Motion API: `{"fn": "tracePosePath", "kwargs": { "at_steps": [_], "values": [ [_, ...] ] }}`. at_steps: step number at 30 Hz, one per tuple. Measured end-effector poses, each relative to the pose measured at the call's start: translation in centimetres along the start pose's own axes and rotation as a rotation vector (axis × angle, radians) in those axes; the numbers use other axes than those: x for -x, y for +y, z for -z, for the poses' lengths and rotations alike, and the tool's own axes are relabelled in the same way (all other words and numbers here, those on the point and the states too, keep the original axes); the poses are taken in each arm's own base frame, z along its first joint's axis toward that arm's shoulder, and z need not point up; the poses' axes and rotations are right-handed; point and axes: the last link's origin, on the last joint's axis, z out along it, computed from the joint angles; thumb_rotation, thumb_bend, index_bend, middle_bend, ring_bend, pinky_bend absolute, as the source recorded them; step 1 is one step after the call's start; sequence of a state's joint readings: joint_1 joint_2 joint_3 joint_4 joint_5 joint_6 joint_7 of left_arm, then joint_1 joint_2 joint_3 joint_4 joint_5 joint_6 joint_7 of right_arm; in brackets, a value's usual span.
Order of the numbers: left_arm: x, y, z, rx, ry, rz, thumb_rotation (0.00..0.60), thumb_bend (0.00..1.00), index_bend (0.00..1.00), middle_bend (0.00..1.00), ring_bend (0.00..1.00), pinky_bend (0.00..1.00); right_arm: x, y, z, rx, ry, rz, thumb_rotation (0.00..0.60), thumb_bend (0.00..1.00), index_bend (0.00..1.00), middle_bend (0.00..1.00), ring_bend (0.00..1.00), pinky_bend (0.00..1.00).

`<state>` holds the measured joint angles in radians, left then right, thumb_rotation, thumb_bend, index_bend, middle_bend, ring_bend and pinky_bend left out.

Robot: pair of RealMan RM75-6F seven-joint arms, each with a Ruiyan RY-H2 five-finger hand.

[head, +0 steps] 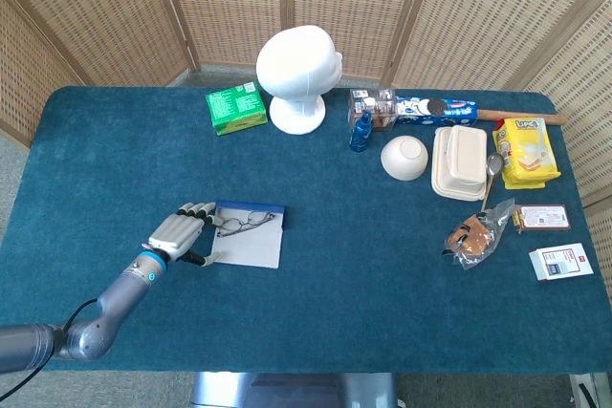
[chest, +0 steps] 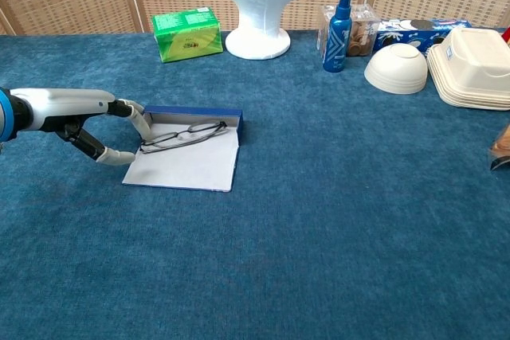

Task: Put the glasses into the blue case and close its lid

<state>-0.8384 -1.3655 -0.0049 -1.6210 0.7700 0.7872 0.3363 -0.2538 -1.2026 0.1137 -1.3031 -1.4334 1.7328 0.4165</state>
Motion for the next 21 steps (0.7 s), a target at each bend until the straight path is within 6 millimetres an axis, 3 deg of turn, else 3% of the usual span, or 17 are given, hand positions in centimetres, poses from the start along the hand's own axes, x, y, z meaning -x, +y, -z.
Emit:
{"fn": "tracePosePath", "kwargs": {
  "at_steps": [8,12,21],
  "values": [
    [-0.8,-0.9,1.3,0.002,0.028,0.044,0.367,0.3,0.27,0.0,0.0,0.0,0.0,-0.1,-0.1,-0.004,0.0,0.001,0.59,0.26,0.0,0.13,0.0,0.16],
    [-0.2,-1.9,2.2,-0.004,-0.011,0.041,0.375,0.3,0.28,0.0,0.0,0.0,0.1,-0.2,-0.1,-0.006,-0.004,0.001,0.586,0.26,0.0,0.13,0.0,0.16],
    [1.0,-1.7,1.4,-0.002,-0.037,0.027,0.368,0.3,0.26,0.0,0.0,0.0,0.0,-0.1,-0.1,-0.004,-0.001,0.001,0.588,0.26,0.0,0.13,0.0,0.16]
  ]
}}
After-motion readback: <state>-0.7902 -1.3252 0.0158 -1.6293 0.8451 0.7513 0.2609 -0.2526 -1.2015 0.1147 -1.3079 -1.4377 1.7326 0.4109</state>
